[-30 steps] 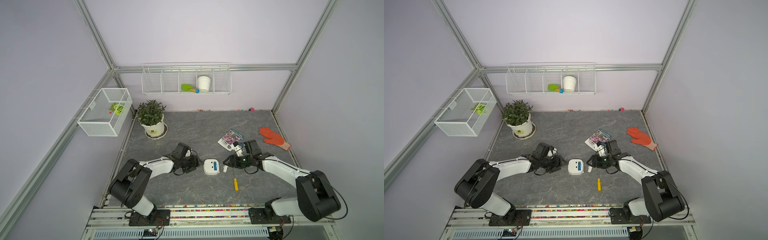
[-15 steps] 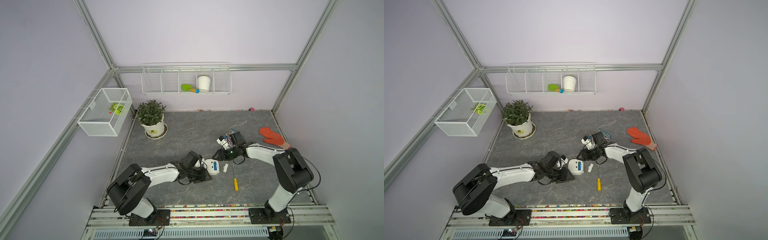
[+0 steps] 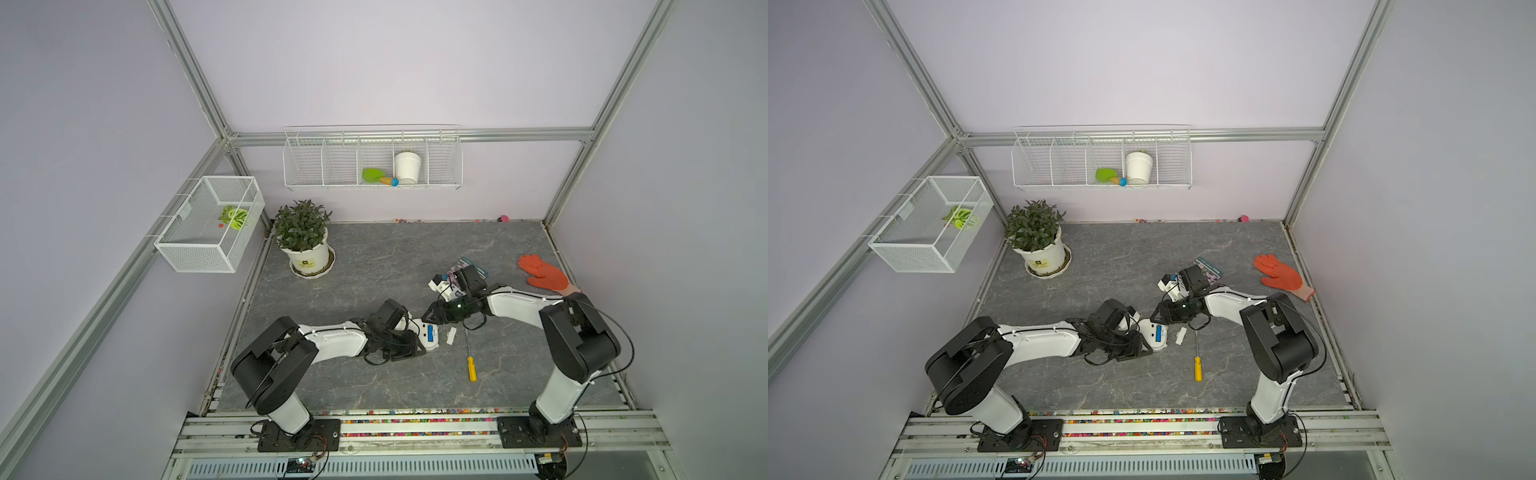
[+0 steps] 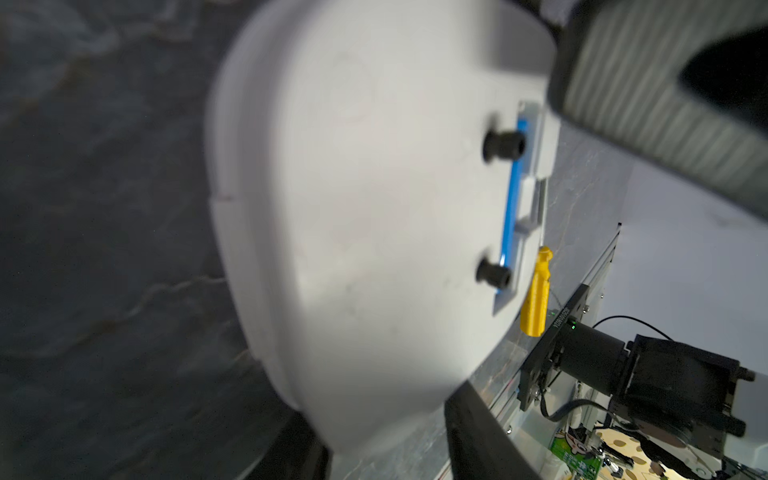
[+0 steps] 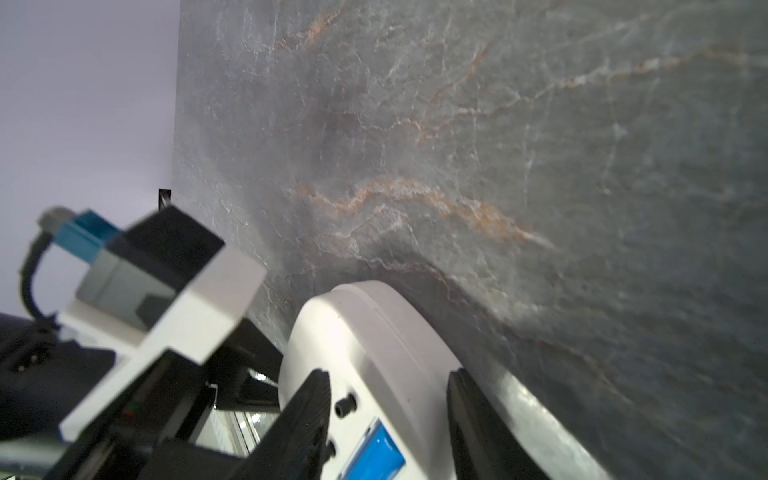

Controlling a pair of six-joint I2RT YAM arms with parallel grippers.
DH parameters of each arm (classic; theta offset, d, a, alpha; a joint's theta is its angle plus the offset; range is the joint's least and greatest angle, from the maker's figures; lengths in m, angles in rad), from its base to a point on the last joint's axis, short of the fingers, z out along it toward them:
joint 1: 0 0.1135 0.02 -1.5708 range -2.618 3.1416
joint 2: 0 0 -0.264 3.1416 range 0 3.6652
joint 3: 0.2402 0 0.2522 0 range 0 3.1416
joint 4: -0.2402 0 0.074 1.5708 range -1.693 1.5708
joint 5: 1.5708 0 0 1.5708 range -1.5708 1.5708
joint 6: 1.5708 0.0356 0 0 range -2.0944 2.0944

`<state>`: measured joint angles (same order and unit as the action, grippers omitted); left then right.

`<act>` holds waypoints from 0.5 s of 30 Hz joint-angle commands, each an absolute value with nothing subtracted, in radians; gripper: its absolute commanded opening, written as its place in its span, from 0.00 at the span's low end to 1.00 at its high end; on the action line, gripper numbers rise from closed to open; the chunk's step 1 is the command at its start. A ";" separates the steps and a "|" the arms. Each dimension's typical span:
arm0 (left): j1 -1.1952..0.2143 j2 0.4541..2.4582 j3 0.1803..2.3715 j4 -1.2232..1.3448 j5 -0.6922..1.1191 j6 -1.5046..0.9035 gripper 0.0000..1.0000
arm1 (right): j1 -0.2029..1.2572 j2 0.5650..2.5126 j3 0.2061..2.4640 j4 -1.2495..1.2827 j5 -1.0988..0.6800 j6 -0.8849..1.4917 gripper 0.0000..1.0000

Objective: Remove the battery from the alarm
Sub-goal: Adjust the alarm at the center of the board.

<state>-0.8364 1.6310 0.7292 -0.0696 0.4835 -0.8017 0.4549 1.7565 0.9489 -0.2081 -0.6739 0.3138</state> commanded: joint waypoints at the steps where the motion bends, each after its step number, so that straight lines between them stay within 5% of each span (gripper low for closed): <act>1: -0.796 1.622 0.747 -0.112 0.416 -0.775 0.47 | 0.457 1.690 0.904 -0.250 -0.676 0.299 0.51; 15: -0.718 1.596 0.762 -0.207 0.346 -0.715 0.47 | 0.478 1.564 0.806 -0.256 -0.555 0.300 0.55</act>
